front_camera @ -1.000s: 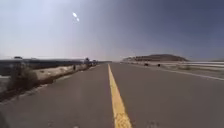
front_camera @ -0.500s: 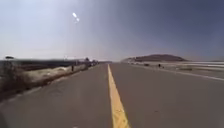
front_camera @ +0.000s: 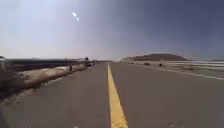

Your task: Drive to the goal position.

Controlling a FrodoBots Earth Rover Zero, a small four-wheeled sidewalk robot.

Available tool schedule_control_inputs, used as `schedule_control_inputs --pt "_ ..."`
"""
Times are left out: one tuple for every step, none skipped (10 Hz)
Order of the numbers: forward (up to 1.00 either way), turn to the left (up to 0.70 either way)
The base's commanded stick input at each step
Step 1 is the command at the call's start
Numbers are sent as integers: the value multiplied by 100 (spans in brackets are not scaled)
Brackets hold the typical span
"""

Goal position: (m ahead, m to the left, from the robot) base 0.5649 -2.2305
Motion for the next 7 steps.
schedule_control_inputs --pt "50 0" --pt "50 0" --pt "50 0" --pt "50 0" --pt "50 0" --pt "50 0" --pt "50 0"
